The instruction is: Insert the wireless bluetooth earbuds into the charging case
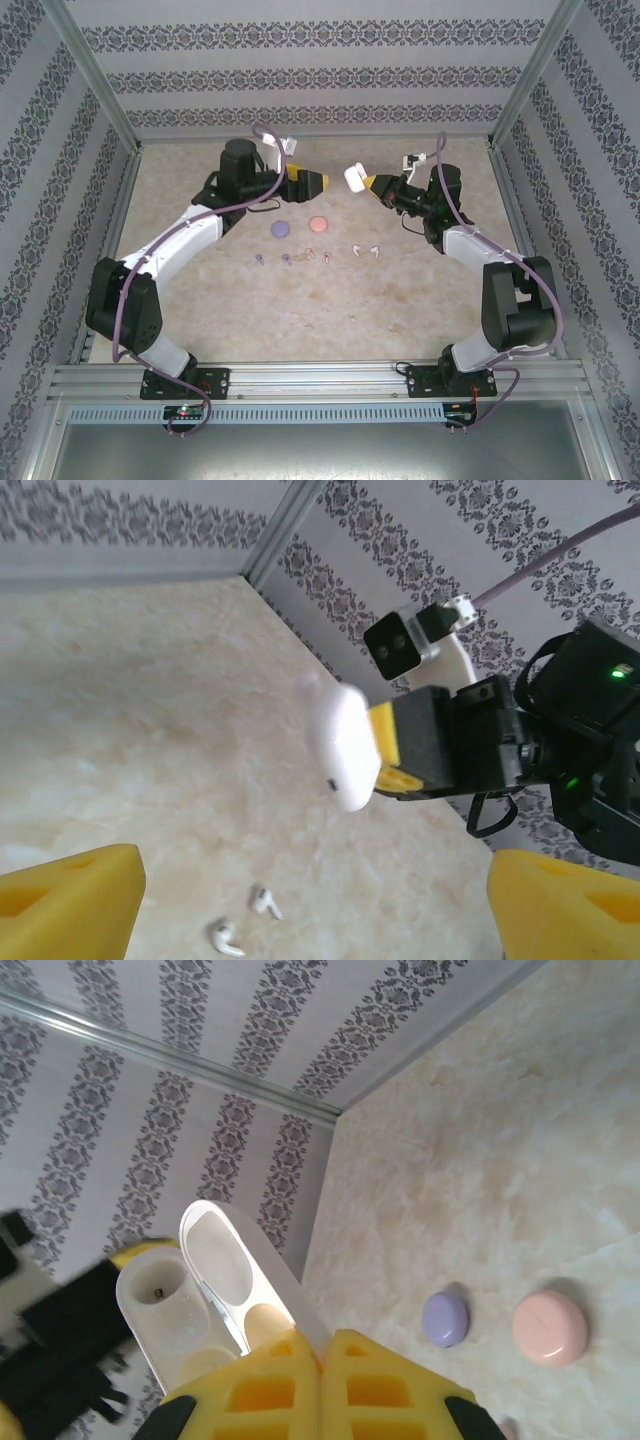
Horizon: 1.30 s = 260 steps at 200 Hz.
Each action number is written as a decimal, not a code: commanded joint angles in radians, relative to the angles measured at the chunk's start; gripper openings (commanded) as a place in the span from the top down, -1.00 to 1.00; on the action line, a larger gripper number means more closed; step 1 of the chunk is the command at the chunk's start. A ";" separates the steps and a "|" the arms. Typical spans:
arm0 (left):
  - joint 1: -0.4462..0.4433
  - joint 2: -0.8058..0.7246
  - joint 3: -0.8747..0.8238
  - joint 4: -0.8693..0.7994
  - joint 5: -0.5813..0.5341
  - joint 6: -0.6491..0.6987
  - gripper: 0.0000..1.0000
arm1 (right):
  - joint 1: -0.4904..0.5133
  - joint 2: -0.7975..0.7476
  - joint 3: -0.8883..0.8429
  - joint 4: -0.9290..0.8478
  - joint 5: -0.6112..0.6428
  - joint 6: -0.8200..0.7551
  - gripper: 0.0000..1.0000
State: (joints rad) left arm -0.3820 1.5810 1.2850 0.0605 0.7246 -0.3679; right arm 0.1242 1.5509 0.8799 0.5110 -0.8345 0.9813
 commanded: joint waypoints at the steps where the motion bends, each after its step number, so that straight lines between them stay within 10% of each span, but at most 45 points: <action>1: 0.019 0.010 0.116 -0.341 0.075 0.256 -0.78 | -0.002 0.023 0.099 -0.188 -0.083 -0.236 1.00; 89: 0.023 0.228 0.495 -0.878 0.257 0.575 -0.59 | 0.019 0.032 0.330 -0.781 -0.167 -0.734 1.00; 260: -0.018 0.313 0.519 -0.907 0.357 0.610 -0.23 | 0.144 0.046 0.410 -0.796 -0.148 -0.716 1.00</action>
State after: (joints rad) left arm -0.3870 1.8851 1.7981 -0.8417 1.0420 0.2214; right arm 0.2543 1.5852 1.2510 -0.3035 -0.9627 0.2623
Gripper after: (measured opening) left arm 0.628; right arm 0.056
